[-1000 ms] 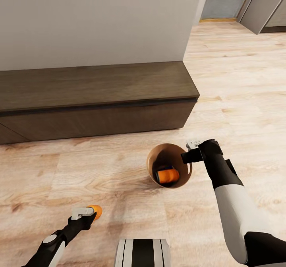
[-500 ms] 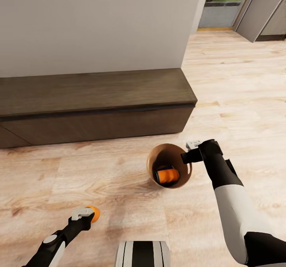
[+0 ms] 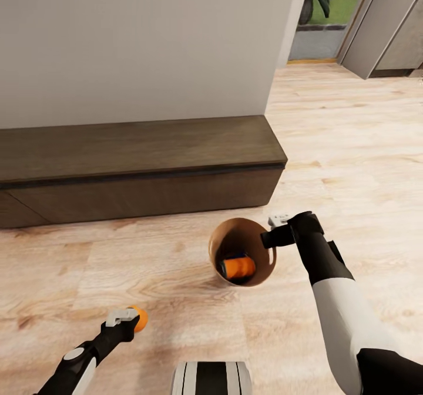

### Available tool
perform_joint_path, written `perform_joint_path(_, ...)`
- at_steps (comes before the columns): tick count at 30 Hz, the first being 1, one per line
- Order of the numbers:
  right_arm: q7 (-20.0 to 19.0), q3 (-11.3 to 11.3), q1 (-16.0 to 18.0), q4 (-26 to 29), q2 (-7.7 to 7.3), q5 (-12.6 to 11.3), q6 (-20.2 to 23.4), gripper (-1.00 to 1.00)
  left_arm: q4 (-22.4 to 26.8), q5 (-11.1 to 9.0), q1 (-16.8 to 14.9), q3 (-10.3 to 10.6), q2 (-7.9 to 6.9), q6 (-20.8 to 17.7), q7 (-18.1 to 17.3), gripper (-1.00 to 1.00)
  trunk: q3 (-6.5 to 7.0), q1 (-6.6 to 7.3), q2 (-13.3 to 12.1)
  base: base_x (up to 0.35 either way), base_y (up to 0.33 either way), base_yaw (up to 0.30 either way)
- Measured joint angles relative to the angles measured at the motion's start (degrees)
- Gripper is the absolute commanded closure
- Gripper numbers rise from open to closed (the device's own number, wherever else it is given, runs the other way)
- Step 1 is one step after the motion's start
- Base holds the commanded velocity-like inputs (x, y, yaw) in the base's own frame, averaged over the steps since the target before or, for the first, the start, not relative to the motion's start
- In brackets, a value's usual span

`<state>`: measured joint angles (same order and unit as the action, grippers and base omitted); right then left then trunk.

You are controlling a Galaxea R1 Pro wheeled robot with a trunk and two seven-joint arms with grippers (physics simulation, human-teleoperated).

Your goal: Put the three can of soda from the living room inside the tash can in the kitchen.

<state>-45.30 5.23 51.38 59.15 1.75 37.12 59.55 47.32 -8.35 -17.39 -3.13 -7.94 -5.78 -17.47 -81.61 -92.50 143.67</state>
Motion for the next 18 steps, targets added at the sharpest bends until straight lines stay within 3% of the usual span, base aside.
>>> perform_joint_path(5,-3.3,0.4,-0.2,-0.1,-0.48,0.1,-0.1,1.00,0.2,0.0,0.0,-0.2,-0.02,0.3,-1.6,1.00,1.11,0.13,-0.1,0.000,0.000,0.000)
perform_joint_path(12,-4.2,0.4,-1.4,-0.2,-1.04,0.9,-0.2,1.00,0.3,0.0,0.1,-0.2,-0.06,0.5,-2.9,1.00,2.66,0.31,-0.2,0.000,0.000,0.000)
perform_joint_path(15,-4.5,0.1,-3.3,-0.2,-2.38,0.3,0.2,1.00,0.3,0.0,0.1,-0.1,-0.10,0.5,-3.2,1.00,3.32,0.39,-0.2,0.000,0.000,0.000)
perform_joint_path(18,-4.4,0.1,-5.1,-0.2,-3.44,1.6,-0.8,1.00,0.3,0.0,0.1,-0.1,-0.15,0.5,-3.3,1.00,3.98,0.46,-0.2,0.000,0.000,0.000)
